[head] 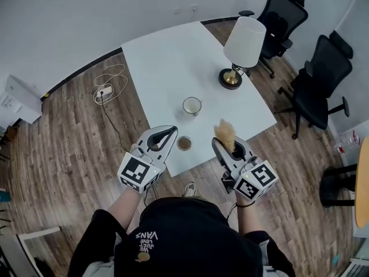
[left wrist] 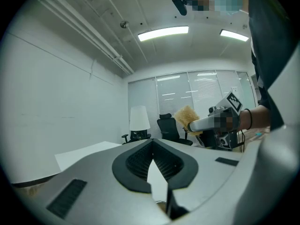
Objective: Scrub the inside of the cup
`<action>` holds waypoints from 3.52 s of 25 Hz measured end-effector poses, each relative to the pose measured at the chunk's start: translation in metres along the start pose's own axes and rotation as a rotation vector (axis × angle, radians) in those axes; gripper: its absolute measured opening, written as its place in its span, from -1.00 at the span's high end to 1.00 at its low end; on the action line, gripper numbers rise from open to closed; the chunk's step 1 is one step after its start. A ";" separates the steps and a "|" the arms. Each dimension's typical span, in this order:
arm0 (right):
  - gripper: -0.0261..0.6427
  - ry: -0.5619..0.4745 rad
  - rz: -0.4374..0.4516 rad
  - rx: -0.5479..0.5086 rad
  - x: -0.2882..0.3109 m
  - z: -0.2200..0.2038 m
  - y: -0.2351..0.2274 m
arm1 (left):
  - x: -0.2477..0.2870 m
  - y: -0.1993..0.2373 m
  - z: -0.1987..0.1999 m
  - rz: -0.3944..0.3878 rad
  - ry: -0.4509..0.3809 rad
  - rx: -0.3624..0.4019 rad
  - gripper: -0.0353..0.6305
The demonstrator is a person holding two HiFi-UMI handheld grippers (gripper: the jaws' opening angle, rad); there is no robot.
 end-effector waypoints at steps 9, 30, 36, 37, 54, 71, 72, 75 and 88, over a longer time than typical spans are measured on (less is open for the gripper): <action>0.64 0.035 0.051 0.031 0.022 -0.009 -0.028 | 0.019 0.013 -0.016 0.029 0.016 -0.031 0.86; 0.64 0.030 -0.099 0.057 0.078 -0.020 -0.057 | 0.087 0.092 -0.068 -0.181 0.044 -0.013 0.86; 0.64 0.036 -0.127 0.070 0.093 -0.022 -0.062 | 0.100 0.108 -0.073 -0.213 0.049 -0.034 0.86; 0.64 0.036 -0.131 0.073 0.095 -0.023 -0.063 | 0.102 0.110 -0.074 -0.217 0.051 -0.039 0.86; 0.64 0.036 -0.178 0.078 0.098 -0.024 -0.061 | 0.134 0.116 -0.126 -0.387 0.172 -0.114 -0.25; 0.64 0.059 -0.177 0.098 0.100 -0.032 -0.066 | 0.163 0.111 -0.169 -0.448 0.320 -0.105 -0.30; 0.64 0.060 -0.176 0.099 0.100 -0.033 -0.066 | 0.165 0.111 -0.172 -0.455 0.333 -0.100 -0.30; 0.64 0.065 -0.176 0.102 0.099 -0.034 -0.066 | 0.169 0.108 -0.180 -0.470 0.368 -0.087 -0.31; 0.64 0.078 -0.200 0.110 0.093 -0.035 -0.078 | 0.183 0.098 -0.204 -0.503 0.377 -0.069 -0.32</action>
Point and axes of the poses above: the fingertips, and each gripper's own axes: x forward along the fingers, y to its left, z out of its top, the point moved 10 cm from there along -x, backward along the fingers, and after that the axes turned 9 degrees about -y, right-handed, at the moved point
